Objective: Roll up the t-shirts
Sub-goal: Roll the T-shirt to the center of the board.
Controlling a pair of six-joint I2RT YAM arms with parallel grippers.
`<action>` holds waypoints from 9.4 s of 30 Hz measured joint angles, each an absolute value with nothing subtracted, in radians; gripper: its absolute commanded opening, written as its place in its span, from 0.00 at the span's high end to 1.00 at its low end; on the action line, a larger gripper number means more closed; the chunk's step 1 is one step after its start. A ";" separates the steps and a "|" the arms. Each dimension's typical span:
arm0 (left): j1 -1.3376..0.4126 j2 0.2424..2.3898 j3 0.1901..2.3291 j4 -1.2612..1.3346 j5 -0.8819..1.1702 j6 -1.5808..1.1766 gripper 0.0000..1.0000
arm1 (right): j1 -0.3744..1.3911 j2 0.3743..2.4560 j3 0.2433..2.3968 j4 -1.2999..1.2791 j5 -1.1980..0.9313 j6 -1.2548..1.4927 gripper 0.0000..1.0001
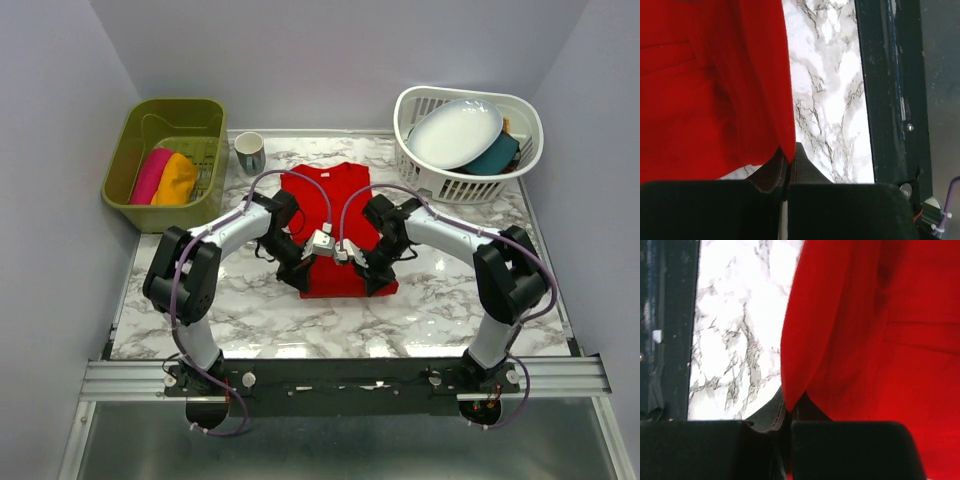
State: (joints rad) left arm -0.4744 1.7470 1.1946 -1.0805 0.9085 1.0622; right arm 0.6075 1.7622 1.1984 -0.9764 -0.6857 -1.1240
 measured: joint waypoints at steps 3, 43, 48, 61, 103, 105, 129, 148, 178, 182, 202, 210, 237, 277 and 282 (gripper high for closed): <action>-0.466 1.807 1.233 -1.152 0.925 1.111 1.00 | 0.603 1.823 1.258 -1.044 -0.701 -1.161 0.94; -0.297 2.003 1.250 -0.964 0.852 0.738 0.84 | 0.581 2.294 1.798 -1.416 -0.693 -1.332 0.27; -0.297 1.972 1.222 -0.918 0.829 0.692 0.81 | 0.581 2.269 1.791 -1.406 -0.693 -1.279 0.19; -0.317 1.942 1.267 -0.848 0.768 0.674 0.81 | 0.430 1.718 1.242 -1.023 -0.613 -1.080 0.10; -0.339 1.948 1.222 -0.812 0.736 0.403 0.71 | 0.723 1.507 0.706 -0.103 -0.345 -1.108 0.36; -0.329 1.929 1.201 -0.807 0.738 0.398 0.66 | 0.726 1.514 0.686 -0.048 -0.329 -1.129 0.51; -0.727 1.048 0.434 -0.110 0.311 0.689 0.32 | 0.686 1.697 0.991 -0.458 -0.456 -0.993 0.76; -0.897 1.272 0.383 0.230 0.058 0.757 0.33 | 0.600 1.841 1.185 -0.712 -0.612 -0.961 0.77; -0.615 1.530 0.971 -0.661 0.615 0.870 1.00 | 0.567 1.850 1.264 -0.908 -0.736 -1.000 0.77; -0.570 1.664 1.094 -0.849 0.748 0.947 1.00 | 0.534 1.892 1.340 -1.036 -0.771 -1.050 0.77; -0.377 2.170 1.555 -1.319 1.002 1.137 1.00 | 0.455 2.205 1.655 -1.300 -0.862 -1.102 0.74; -0.339 2.288 1.617 -1.348 1.001 1.087 1.00 | 0.457 2.230 1.691 -1.279 -0.848 -1.034 0.41; -0.334 2.342 1.671 -1.390 0.984 0.959 0.98 | 0.709 1.314 0.561 0.070 -0.387 -1.099 0.07; -0.306 1.617 1.244 -0.919 0.746 0.669 0.01 | 0.737 1.576 0.794 -0.023 -0.339 -1.139 0.99; -0.405 1.425 1.051 -0.710 0.569 0.639 0.01 | 0.725 1.576 0.858 -0.176 -0.382 -1.064 0.99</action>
